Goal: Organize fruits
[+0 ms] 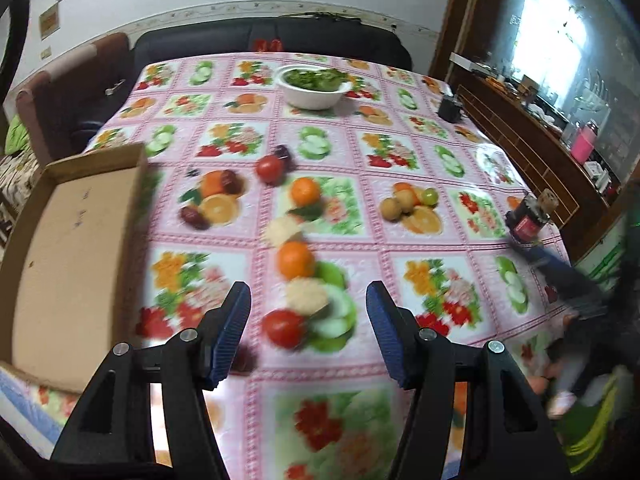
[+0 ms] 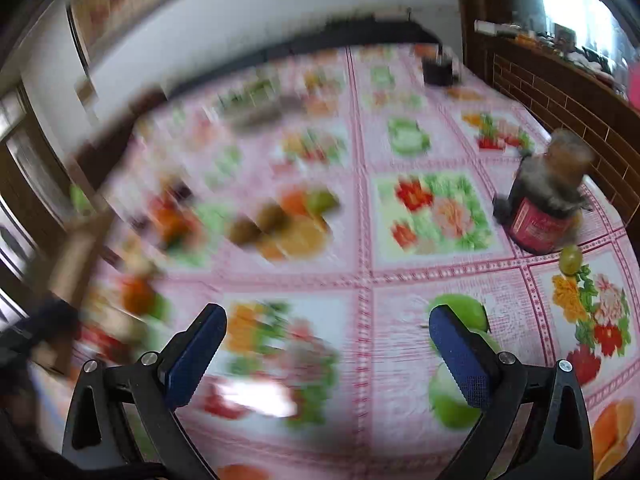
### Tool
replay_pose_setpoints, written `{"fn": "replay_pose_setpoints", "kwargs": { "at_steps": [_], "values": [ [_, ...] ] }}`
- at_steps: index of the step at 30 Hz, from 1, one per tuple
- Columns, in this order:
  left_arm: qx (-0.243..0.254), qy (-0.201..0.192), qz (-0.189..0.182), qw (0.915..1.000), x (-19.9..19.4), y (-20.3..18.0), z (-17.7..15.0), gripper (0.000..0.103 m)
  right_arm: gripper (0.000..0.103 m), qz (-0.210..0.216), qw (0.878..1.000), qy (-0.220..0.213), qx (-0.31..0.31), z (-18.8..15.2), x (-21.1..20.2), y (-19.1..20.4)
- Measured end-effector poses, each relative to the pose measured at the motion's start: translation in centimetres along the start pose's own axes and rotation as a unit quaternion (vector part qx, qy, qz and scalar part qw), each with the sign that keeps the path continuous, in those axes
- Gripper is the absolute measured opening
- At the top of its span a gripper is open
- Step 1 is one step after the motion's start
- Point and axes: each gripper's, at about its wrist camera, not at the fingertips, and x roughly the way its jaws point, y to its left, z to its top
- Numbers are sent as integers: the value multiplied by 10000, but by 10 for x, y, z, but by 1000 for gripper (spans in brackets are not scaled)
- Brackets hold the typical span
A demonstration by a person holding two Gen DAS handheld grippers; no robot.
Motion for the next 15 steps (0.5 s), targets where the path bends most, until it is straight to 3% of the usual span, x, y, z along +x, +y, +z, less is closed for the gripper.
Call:
{"fn": "replay_pose_setpoints", "kwargs": {
  "at_steps": [2,3,4,5,6,7,9,10,12,13,15],
  "values": [
    [-69,17,41,10000,-7,10,-9,59,103,737,9950,-556,386,3,-29,1],
    [-93,65,86,9999,-7,15,-13,59,103,1306,9851,-718,855,2,-38,-6],
    [-120,119,123,9998,-7,20,-17,59,103,1875,9680,-679,1523,-5,-39,-16],
    [-162,188,149,9996,-7,25,-21,59,103,2127,9558,-346,2002,-7,-31,-22],
    [-209,265,182,9993,-6,30,-25,59,103,2095,9557,-3,2067,-5,-22,-21],
    [-241,333,215,9989,-5,35,-29,59,103,1858,9664,165,1768,-3,-19,-12],
    [-239,459,308,9982,-4,40,-39,59,103,1452,9829,177,1118,-3,-22,9],
    [-235,505,341,9979,-4,42,-43,59,103,1552,9806,247,1172,-5,-24,12],
    [-253,566,385,9973,-4,46,-50,59,103,2151,9631,338,1585,-9,-24,10],
    [-264,595,379,9972,-4,47,-52,59,103,2214,9576,459,1787,-11,-22,9],
    [-273,627,366,9970,-4,47,-55,59,103,1833,9652,817,1680,-14,-16,17]
  ]
}}
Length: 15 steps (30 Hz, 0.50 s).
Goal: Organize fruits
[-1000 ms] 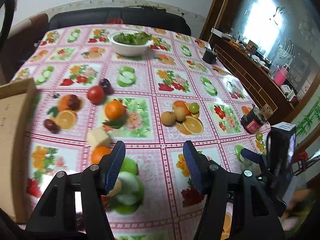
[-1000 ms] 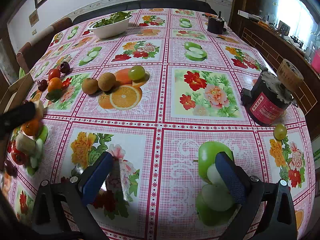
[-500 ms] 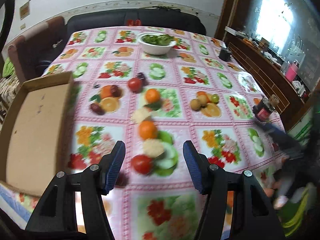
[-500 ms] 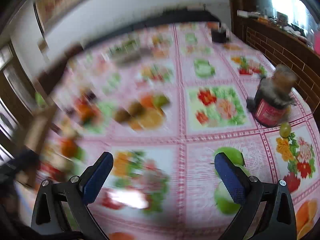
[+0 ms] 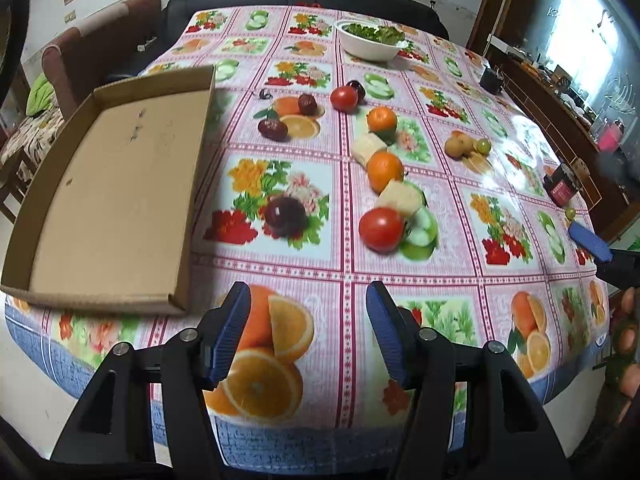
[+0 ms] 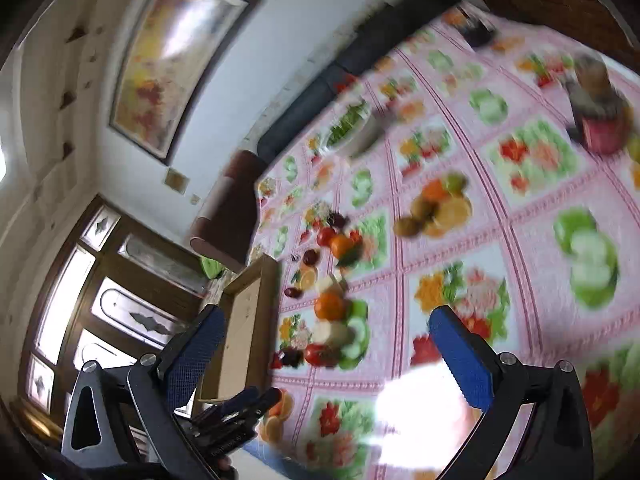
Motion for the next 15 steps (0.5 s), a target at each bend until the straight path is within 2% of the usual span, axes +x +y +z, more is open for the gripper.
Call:
{"fn": "replay_pose_setpoints", "kwargs": {
  "at_steps": [1,3,5,6,8,9,15],
  "values": [
    [19,-4,1,10000,-1,0,-1,59,103,-312,9992,171,-182,-3,6,6],
    [55,13,-35,10000,-1,-3,-1,59,101,-647,9947,109,-786,-10,9,21],
    [77,6,-25,10000,-1,-4,-1,59,97,-1264,9827,77,-1349,-20,16,33],
    [88,5,-4,10000,-1,-5,-1,59,94,-1421,9784,123,-1494,-21,21,37],
    [134,-24,97,9999,-2,-7,0,59,83,-1595,9732,244,-1636,-26,29,38],
    [144,-47,169,9997,-3,-8,0,59,80,-1658,9717,293,-1658,-28,31,38],
    [162,-148,339,9992,-2,-4,4,59,79,-1861,9608,306,-2030,-36,37,46]
  ]
}}
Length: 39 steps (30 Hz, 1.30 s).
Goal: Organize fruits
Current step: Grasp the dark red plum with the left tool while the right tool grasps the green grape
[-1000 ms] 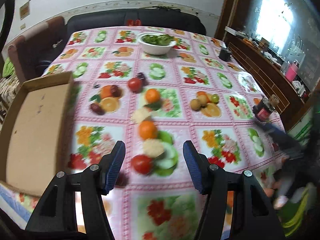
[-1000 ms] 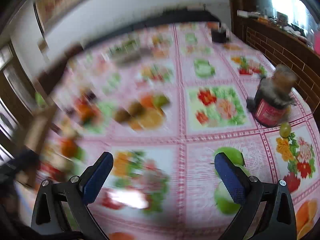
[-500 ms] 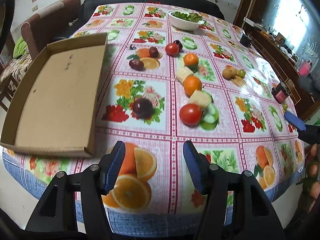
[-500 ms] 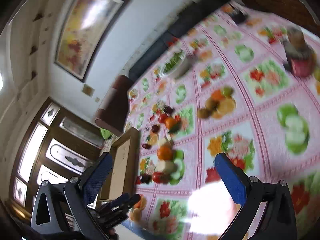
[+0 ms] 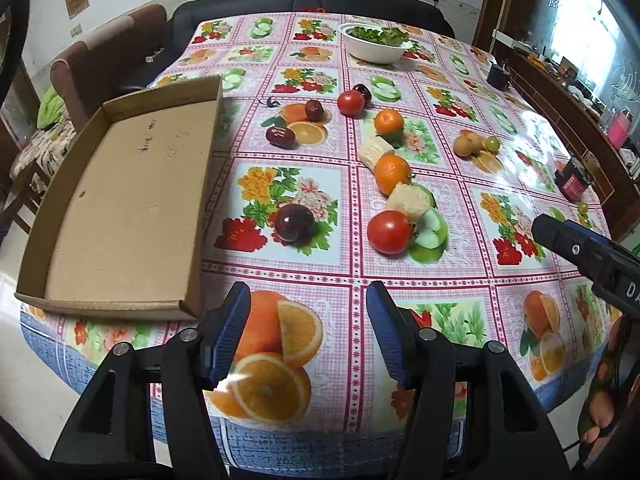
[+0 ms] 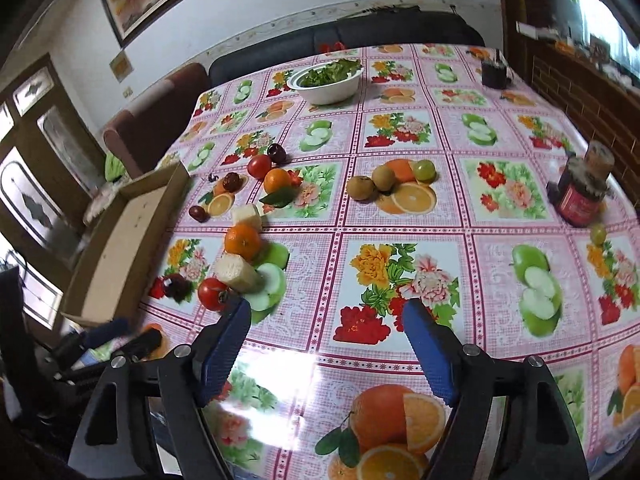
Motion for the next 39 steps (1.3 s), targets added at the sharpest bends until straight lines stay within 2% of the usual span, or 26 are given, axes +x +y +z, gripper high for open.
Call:
{"fn": "replay_pose_setpoints", "kwargs": {
  "at_steps": [8,17,19,22,25,29,39],
  "values": [
    [-23,-55,97,9999,-2,3,1,59,79,-80,9998,96,-180,-2,8,8],
    [-50,53,48,10000,7,3,8,59,79,-95,9994,213,-242,0,19,5],
    [-91,104,1,9999,10,5,10,59,75,-80,9994,261,-213,2,23,2],
    [-140,150,-22,9998,14,9,12,59,74,-104,9993,320,-181,4,27,-3],
    [-142,202,20,9997,18,10,15,59,74,-262,9989,321,-224,7,30,-6],
    [-111,255,36,9996,23,8,17,59,74,-678,9966,297,-373,10,33,-9],
    [-65,390,103,9992,32,5,21,59,75,-987,9936,211,-508,18,34,-15]
  ]
}}
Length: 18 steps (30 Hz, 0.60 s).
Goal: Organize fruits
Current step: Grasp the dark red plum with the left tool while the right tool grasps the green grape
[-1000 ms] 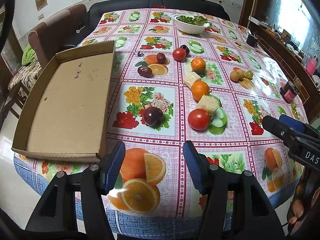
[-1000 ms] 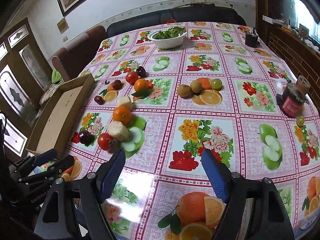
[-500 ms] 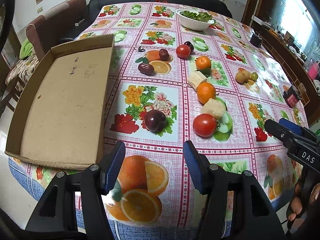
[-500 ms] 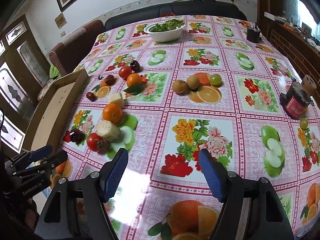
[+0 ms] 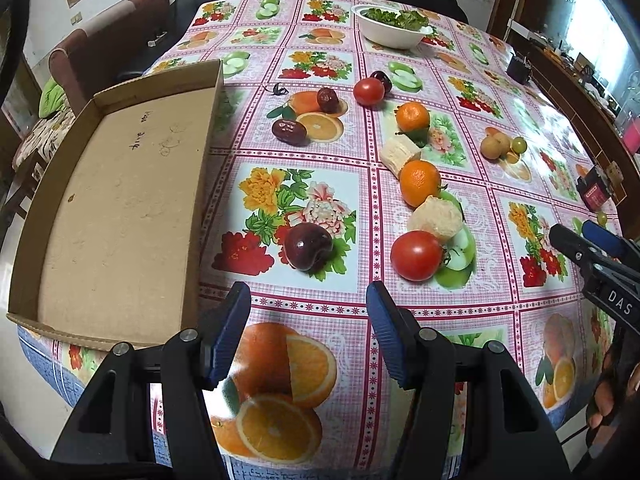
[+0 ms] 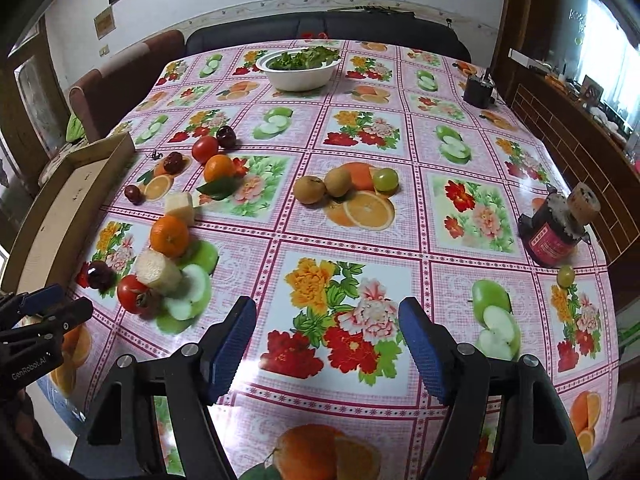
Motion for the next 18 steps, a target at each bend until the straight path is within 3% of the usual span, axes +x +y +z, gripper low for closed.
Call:
{"fn": "replay_pose_setpoints", "kwargs": {
  "at_steps": [7,10,18],
  "values": [
    [-89,107,-113,9998,10,6,3,59,73,205,9997,-19,113,1,5,-10],
    [-140,116,-158,9997,14,10,5,59,61,368,9989,19,303,1,11,-21],
    [-130,153,-187,9996,28,9,17,59,54,650,9964,73,539,19,34,-41]
  ]
}}
